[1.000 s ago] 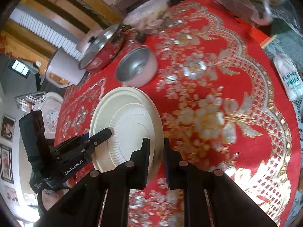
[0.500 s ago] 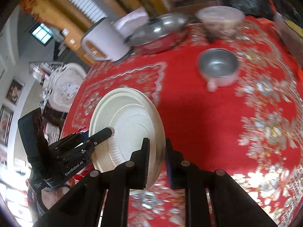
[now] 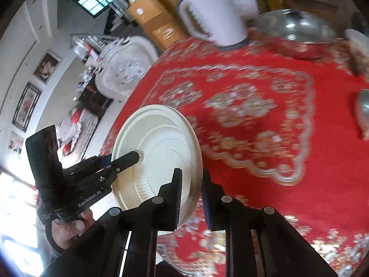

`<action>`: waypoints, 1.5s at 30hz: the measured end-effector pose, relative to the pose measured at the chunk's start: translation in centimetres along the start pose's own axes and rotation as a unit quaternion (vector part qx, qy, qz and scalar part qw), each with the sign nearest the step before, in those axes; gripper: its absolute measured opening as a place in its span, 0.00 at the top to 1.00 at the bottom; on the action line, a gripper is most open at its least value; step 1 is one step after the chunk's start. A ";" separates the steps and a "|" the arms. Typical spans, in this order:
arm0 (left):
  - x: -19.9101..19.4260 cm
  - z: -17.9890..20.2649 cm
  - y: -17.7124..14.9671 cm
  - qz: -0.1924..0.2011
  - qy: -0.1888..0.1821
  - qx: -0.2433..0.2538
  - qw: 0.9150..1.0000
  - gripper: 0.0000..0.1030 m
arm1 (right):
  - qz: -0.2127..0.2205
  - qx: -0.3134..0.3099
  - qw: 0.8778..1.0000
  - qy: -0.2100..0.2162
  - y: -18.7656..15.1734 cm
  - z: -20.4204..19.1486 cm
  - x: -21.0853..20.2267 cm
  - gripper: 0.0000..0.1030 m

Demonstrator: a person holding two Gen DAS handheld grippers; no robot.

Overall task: Organize plates and bowls
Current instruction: 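Carry the cream bowl over the white bowl on the red plates, then lower the cream bowl onto the white bowl and open the right gripper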

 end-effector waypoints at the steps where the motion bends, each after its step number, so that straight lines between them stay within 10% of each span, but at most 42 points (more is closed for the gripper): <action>1: 0.5 -0.6 -0.4 -0.005 0.002 -0.006 1.000 0.78 | -0.009 -0.004 1.000 0.005 0.1 -0.7 1.1 0.82; 17: 3.6 -3.1 -2.1 -0.031 0.010 -0.033 0.999 0.75 | -0.073 -0.011 0.997 -0.007 -0.3 -0.8 9.5 0.76; 32: 1.1 -4.3 -0.9 0.013 0.001 -0.077 0.997 0.75 | -0.024 -0.020 0.999 -0.012 0.0 -0.3 7.5 0.56; 45: 0.4 16.6 4.8 0.075 -0.080 0.053 0.992 0.48 | 0.093 0.049 0.994 -0.034 0.4 8.4 -0.5 0.44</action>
Point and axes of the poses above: each gripper's, at about its wrist camera, not at the fingertips, and x roughly the way its jaws point, z to its right, y to its top, the point moved 8 cm from there along x, roughly the way its jaws point, and after that the axes turned 13 degrees about -z, right-handed, at the moved point
